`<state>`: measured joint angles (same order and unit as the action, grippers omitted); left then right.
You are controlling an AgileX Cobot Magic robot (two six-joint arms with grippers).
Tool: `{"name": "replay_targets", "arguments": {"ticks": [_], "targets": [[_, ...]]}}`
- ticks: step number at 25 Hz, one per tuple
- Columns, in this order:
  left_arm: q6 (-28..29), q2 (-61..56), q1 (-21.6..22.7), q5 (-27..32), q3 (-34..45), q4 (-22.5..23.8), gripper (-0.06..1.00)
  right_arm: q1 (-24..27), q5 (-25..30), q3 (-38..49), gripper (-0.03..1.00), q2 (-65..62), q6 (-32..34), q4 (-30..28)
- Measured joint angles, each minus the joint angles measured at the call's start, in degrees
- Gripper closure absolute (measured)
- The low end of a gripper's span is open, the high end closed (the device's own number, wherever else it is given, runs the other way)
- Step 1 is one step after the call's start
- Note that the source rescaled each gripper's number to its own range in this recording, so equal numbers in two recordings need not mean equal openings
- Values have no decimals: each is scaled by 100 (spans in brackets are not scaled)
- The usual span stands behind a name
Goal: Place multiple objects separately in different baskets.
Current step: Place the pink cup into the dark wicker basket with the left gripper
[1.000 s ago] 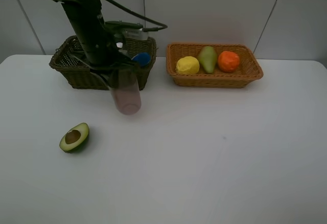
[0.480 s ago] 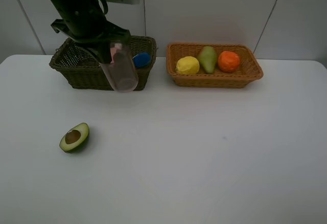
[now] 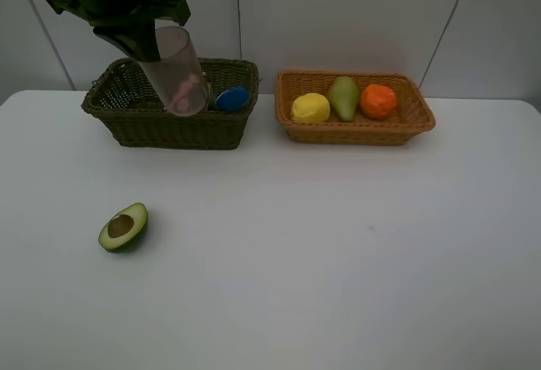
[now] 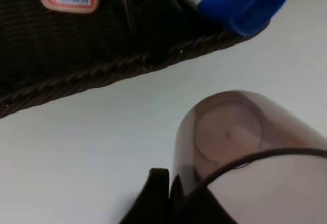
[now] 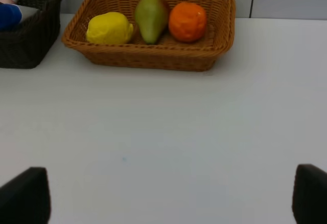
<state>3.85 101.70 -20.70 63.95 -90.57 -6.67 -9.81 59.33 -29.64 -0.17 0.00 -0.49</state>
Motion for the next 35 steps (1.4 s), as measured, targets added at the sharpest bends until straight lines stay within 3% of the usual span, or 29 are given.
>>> {"name": "replay_targets", "arguments": {"ticks": [5, 15, 22, 35], "targets": [[-32, -4, 321, -39, -30, 6, 94, 0, 0, 0, -3, 0, 0, 0], [-151, 30, 809, -906, -30, 364, 94, 0, 0, 0, -3, 0, 0, 0], [-152, 403, 848, -1381, -30, 967, 94, 0, 0, 0, -3, 0, 0, 0], [-135, 984, 925, -2028, -30, 1086, 94, 0, 0, 0, -3, 0, 0, 0]]}}
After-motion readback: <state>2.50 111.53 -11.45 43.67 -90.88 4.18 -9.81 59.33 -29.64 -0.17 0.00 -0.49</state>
